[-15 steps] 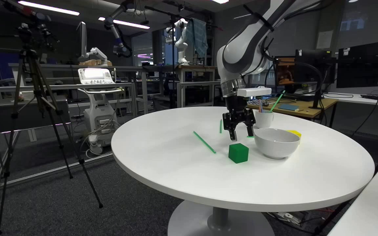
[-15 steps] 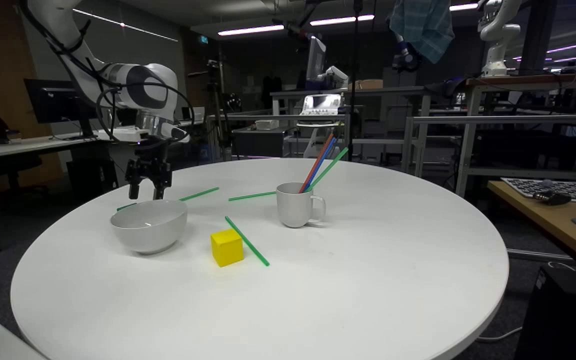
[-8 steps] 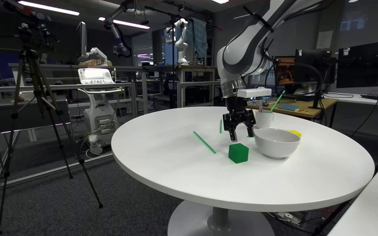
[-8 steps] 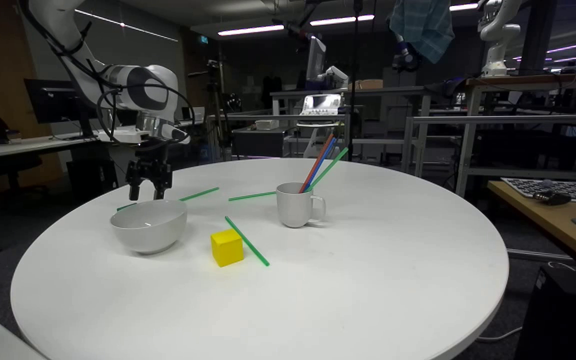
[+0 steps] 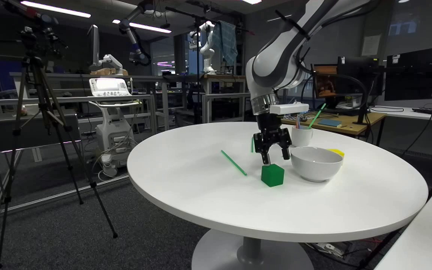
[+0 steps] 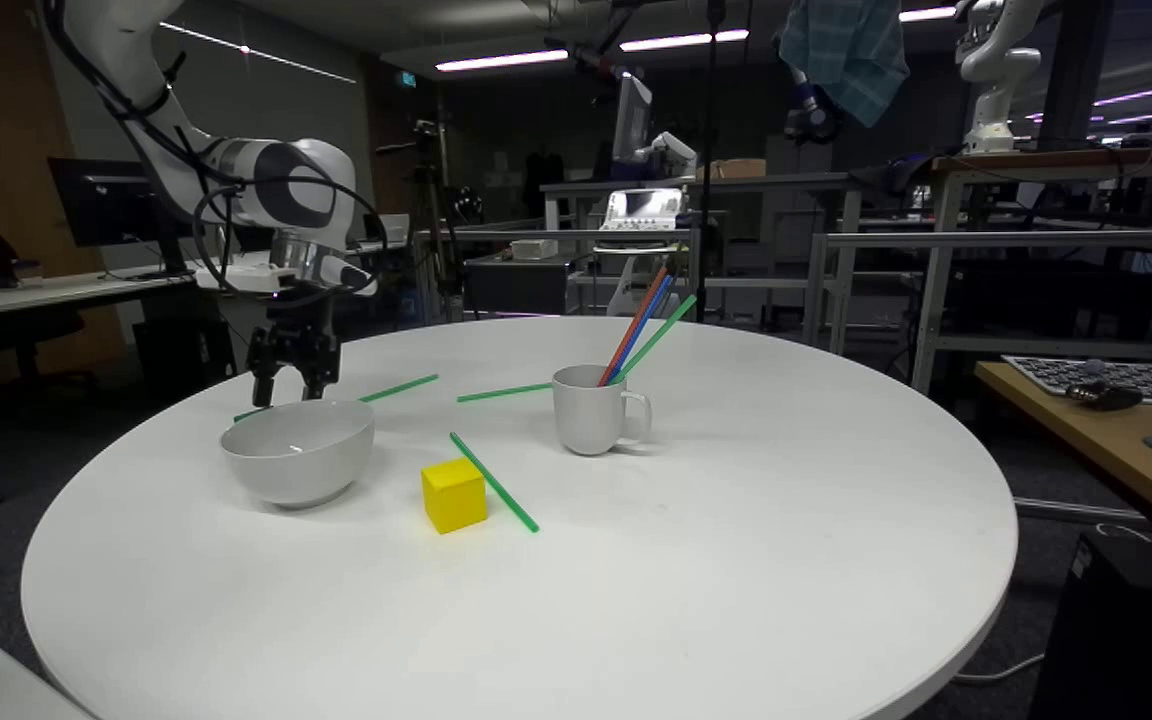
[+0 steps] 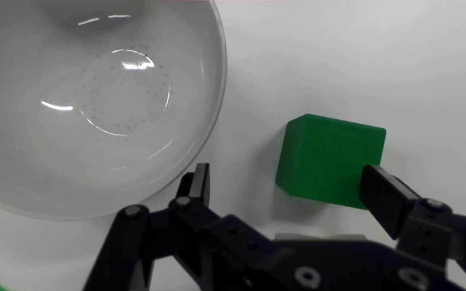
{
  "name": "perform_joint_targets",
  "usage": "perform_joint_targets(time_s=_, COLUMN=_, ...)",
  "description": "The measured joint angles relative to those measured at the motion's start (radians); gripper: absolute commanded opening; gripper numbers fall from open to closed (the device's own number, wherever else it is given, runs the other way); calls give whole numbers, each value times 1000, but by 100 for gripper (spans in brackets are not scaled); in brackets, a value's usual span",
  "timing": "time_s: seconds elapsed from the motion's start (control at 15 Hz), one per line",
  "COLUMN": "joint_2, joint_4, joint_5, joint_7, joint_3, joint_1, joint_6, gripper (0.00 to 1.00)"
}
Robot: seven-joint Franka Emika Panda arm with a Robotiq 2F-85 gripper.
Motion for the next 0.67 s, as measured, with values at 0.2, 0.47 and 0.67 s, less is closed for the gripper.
perform_joint_targets(time_s=0.2, joint_2=19, joint_4=24, joint_5=0, joint_7=0, joint_3=4, joint_1=2, joint_6=-14, gripper=100)
perform_joint_targets(time_s=0.47, joint_2=36, joint_4=52, joint_5=2, joint_7=0, joint_3=8, joint_1=3, joint_6=-39, gripper=100)
perform_joint_targets(time_s=0.67, joint_2=42, joint_4=66, joint_5=4, joint_7=0, joint_3=14, joint_1=7, joint_6=-48, gripper=100)
